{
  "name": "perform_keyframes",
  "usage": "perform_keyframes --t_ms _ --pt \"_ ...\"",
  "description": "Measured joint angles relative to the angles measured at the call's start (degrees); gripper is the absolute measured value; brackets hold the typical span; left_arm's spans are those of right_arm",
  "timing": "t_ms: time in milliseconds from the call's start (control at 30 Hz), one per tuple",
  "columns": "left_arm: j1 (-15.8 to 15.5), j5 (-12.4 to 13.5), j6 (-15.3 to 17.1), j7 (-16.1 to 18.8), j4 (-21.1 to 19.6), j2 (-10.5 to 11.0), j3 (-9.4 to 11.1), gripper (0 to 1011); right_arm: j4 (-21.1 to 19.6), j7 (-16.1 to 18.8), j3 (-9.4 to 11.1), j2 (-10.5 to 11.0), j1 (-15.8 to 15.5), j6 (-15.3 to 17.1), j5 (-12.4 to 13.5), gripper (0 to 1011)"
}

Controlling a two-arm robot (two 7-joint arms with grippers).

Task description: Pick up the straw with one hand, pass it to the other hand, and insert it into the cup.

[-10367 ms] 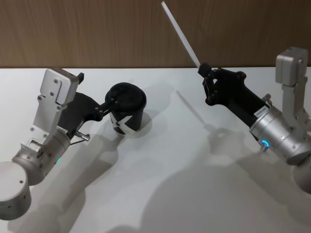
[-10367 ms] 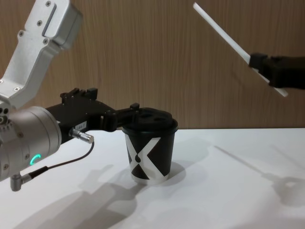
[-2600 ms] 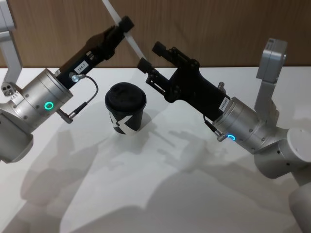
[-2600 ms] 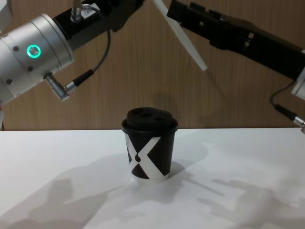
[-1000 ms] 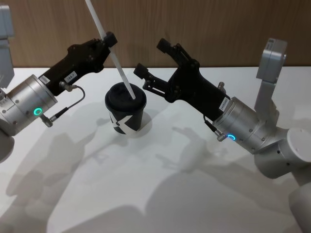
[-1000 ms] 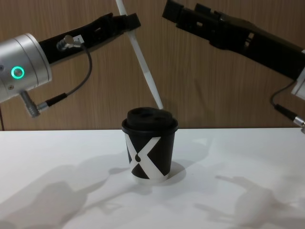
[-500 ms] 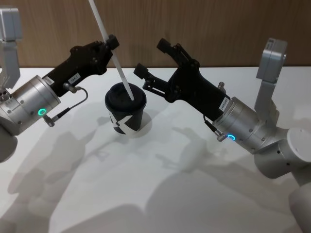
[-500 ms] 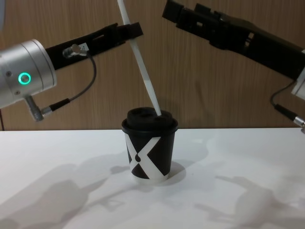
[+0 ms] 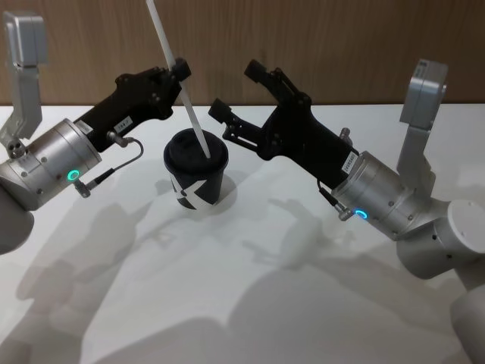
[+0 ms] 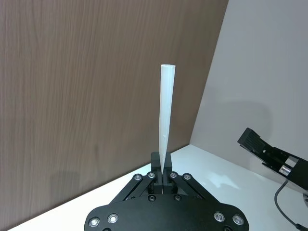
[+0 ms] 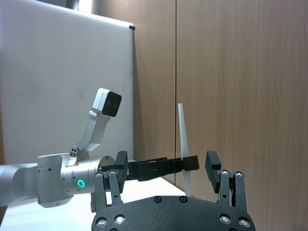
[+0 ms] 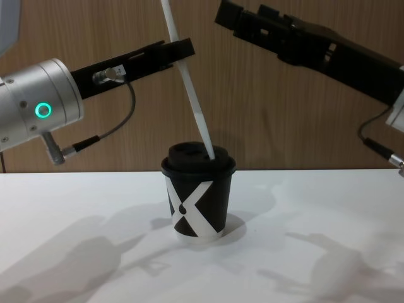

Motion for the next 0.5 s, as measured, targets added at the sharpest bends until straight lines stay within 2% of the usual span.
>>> perform_keyframes --t_ms 500 --pt "-0.85 3.20 -0.45 0.34 1.14 -0.81 1.01 2 0.00 0.00 0.00 0.00 0.00 0.00 0.00 1001"
